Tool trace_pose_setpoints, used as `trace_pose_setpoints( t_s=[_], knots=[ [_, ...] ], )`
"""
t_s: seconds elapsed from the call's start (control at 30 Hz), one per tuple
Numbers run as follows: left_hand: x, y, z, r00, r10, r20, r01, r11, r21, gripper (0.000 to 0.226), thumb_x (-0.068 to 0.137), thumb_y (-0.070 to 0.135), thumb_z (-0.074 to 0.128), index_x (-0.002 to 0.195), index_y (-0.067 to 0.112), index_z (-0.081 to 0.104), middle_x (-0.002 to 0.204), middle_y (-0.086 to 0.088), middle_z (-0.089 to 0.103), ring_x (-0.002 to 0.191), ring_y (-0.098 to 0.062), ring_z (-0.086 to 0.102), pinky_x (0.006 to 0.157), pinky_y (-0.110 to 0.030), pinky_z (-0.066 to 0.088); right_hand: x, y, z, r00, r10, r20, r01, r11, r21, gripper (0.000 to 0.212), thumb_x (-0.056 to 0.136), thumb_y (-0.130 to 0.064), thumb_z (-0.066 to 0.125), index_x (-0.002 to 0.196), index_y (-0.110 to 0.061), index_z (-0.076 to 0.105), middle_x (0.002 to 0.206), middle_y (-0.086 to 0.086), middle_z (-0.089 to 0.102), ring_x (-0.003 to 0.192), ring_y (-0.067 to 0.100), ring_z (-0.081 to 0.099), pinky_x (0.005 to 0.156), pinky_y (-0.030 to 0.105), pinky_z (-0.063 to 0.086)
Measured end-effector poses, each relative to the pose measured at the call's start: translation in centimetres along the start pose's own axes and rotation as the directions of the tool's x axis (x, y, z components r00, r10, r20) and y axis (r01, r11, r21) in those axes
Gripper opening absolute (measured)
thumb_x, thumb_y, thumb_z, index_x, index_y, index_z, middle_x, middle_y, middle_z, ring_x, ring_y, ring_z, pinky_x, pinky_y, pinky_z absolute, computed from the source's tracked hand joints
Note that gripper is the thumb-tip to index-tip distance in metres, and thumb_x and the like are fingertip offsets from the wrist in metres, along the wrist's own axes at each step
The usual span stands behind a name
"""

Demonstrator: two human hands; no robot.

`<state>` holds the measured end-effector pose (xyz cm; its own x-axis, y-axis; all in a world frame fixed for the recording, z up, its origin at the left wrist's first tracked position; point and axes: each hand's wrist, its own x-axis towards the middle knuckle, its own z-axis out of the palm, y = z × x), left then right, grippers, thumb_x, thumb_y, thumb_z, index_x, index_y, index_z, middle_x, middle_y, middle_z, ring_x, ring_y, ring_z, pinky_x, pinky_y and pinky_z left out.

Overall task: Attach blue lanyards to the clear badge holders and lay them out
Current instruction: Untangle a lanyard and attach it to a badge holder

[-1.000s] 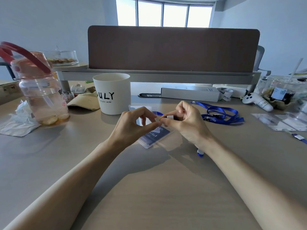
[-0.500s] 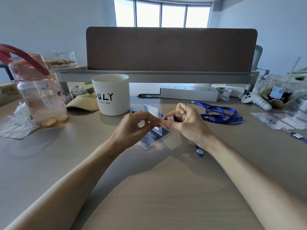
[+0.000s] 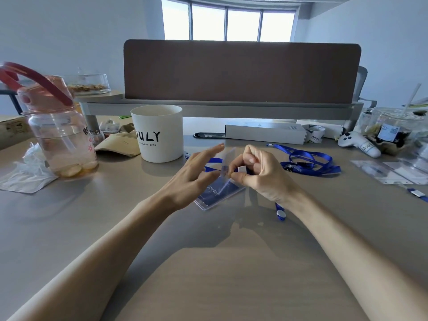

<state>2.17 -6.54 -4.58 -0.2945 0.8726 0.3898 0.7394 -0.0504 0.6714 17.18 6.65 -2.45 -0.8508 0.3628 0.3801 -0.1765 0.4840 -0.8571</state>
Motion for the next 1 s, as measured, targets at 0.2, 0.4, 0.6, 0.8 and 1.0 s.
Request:
trace_pose_setpoints(
  t_s=[0.2, 0.4, 0.6, 0.8, 1.0],
  knots=[
    [0.1, 0.1, 0.0, 0.999, 0.044, -0.02, -0.043, 0.998, 0.053, 0.052, 0.084, 0.06, 0.035, 0.135, 0.053, 0.031, 0.124, 0.037, 0.038, 0.12, 0.014, 0.029, 0.093, -0.013, 0.025, 0.0, -0.1, 0.1, 1.0, -0.03, -0.001, 0.03, 0.997, 0.071, 0.046, 0.083, 0.019, 0.06, 0.076, -0.014, 0.029, 0.08, 0.014, 0.064, 0.086, 0.034, 0.066, 0.075, 0.027, 0.054],
    [0.0, 0.5, -0.3, 0.996, 0.067, -0.054, -0.064, 0.996, 0.06, 0.046, 0.081, 0.044, 0.048, 0.125, 0.028, 0.052, 0.109, 0.015, 0.052, 0.097, -0.001, 0.048, 0.08, -0.019, 0.038, 0.1, 0.2, 0.4, 0.998, -0.034, -0.057, 0.037, 0.998, 0.051, 0.043, 0.084, 0.014, 0.063, 0.078, -0.014, 0.03, 0.083, 0.012, 0.069, 0.083, 0.02, 0.071, 0.073, 0.028, 0.053],
    [0.2, -0.4, -1.0, 0.976, 0.073, -0.205, -0.027, 0.975, 0.22, 0.035, 0.086, 0.029, 0.067, 0.119, 0.02, 0.057, 0.108, 0.014, 0.055, 0.098, -0.003, 0.046, 0.09, -0.03, 0.036, 0.4, 1.0, 0.2, 0.962, 0.022, -0.273, -0.031, 0.999, -0.029, 0.03, 0.081, -0.01, 0.076, 0.076, -0.017, 0.048, 0.088, 0.007, 0.075, 0.081, 0.017, 0.071, 0.074, 0.036, 0.058],
    [0.3, -2.2, 0.2, 0.977, 0.139, -0.159, -0.043, 0.867, 0.496, 0.048, 0.086, 0.027, 0.067, 0.131, 0.018, 0.052, 0.129, 0.0, 0.054, 0.116, -0.021, 0.046, 0.096, -0.031, 0.033, 0.4, 0.6, -0.1, 0.927, 0.115, -0.357, -0.126, 0.992, -0.009, 0.019, 0.082, -0.018, 0.076, 0.096, -0.023, 0.064, 0.09, -0.008, 0.076, 0.082, 0.001, 0.067, 0.066, 0.012, 0.047],
    [0.3, -1.6, 0.5, 0.999, -0.036, 0.024, 0.027, 0.948, 0.316, 0.069, 0.079, 0.04, 0.073, 0.139, 0.037, 0.038, 0.142, 0.014, 0.039, 0.131, -0.008, 0.025, 0.106, -0.03, 0.019, 0.4, -0.5, 0.2, 0.958, 0.2, -0.206, -0.112, 0.921, 0.374, 0.026, 0.083, -0.009, 0.075, 0.105, -0.014, 0.063, 0.086, 0.0, 0.073, 0.067, 0.017, 0.067, 0.07, 0.029, 0.055]
  ],
)
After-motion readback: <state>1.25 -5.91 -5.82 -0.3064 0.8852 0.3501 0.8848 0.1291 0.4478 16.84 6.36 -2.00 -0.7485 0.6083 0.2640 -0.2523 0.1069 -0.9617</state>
